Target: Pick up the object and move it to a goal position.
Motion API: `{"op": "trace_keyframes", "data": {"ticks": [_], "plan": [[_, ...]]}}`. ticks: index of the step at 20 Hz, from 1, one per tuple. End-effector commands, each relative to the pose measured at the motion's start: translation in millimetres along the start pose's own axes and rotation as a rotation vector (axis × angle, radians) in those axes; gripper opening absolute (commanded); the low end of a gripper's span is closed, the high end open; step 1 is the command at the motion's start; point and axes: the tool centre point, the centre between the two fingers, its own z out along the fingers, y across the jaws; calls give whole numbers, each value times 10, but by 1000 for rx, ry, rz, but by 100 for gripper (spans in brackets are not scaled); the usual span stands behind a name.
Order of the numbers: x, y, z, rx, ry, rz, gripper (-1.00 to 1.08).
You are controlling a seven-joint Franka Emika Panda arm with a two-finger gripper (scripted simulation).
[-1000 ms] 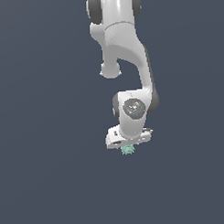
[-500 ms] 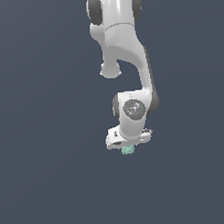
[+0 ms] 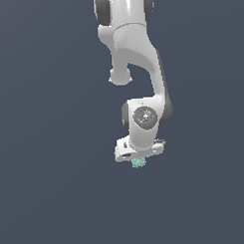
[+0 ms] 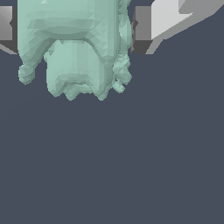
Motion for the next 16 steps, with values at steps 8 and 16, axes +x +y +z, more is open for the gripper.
{"op": "trace_keyframes", "data": {"ticks": [8, 16], "plan": [[-163, 240, -390, 0, 1, 1, -100], [-460, 665, -1085, 0, 1, 1, -100]]}}
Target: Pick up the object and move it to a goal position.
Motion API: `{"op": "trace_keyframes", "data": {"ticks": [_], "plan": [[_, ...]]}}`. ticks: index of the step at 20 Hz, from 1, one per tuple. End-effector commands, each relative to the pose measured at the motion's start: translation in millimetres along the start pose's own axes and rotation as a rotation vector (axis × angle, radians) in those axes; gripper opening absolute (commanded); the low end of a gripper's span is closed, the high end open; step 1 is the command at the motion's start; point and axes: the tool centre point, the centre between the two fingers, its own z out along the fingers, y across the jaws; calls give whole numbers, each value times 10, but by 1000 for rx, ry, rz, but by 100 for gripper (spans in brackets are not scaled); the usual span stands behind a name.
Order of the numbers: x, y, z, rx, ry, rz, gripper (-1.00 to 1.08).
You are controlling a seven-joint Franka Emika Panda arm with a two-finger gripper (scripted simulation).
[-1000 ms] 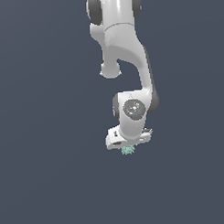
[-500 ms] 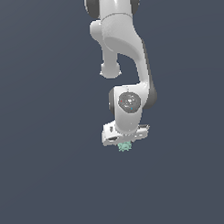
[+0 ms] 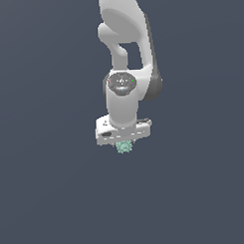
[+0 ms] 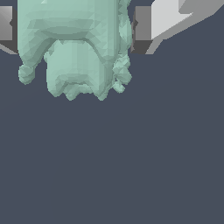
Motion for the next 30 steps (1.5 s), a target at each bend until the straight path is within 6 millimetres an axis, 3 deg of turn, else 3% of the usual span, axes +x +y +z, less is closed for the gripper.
{"op": "trace_keyframes", "data": {"ticks": [1, 20, 25, 30], "plan": [[-108, 157, -256, 0, 1, 1, -100], [-855, 1308, -2149, 2, 2, 0, -100], [-968, 1518, -2485, 0, 1, 0, -100], [-1027, 1643, -2677, 0, 1, 0, -100]]}}
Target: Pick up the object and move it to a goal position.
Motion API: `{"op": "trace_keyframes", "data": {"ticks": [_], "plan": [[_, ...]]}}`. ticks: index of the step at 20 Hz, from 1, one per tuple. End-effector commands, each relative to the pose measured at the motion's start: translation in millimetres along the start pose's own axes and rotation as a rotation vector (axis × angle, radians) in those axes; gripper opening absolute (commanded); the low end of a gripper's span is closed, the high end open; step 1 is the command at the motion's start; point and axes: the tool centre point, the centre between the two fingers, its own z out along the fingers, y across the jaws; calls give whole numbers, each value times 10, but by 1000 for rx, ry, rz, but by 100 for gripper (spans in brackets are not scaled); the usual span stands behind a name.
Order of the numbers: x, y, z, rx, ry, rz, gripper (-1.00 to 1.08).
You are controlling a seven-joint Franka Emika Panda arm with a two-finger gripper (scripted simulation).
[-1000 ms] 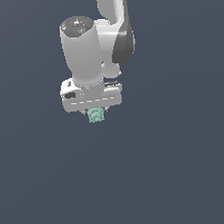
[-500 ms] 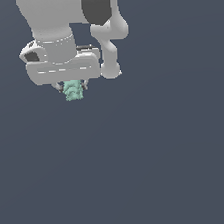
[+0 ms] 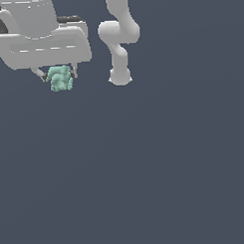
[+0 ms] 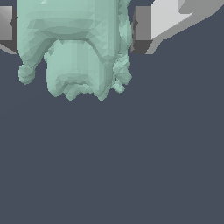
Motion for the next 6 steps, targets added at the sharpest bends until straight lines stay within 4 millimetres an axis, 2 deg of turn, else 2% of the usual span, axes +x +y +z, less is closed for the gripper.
{"op": "trace_keyframes", "data": {"ticks": [1, 6], "plan": [[-21, 45, -72, 0, -1, -1, -100], [-23, 74, -106, 0, -1, -1, -100]]}}
